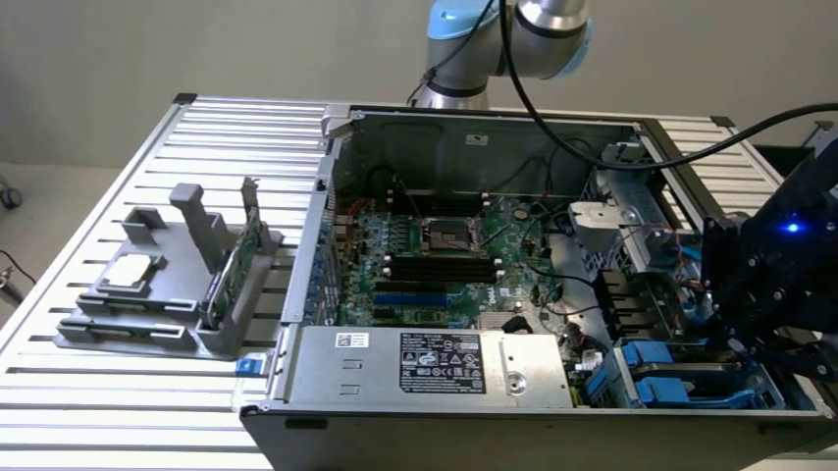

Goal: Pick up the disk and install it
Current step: 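Insert the first disk wire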

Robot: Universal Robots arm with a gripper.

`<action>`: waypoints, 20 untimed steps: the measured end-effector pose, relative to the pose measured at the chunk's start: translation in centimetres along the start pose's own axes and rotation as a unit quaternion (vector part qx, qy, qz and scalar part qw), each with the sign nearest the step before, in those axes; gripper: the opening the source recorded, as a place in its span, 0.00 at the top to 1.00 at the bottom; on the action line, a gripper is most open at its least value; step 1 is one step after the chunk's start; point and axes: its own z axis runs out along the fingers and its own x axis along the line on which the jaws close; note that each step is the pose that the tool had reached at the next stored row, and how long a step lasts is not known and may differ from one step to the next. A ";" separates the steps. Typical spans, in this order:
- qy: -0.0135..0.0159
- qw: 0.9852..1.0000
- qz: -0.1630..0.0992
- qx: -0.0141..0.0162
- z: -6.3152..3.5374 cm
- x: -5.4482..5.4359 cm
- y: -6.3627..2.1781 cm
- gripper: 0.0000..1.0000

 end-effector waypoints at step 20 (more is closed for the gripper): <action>-0.004 0.999 0.038 -0.004 0.29 0.0 -0.14 0.83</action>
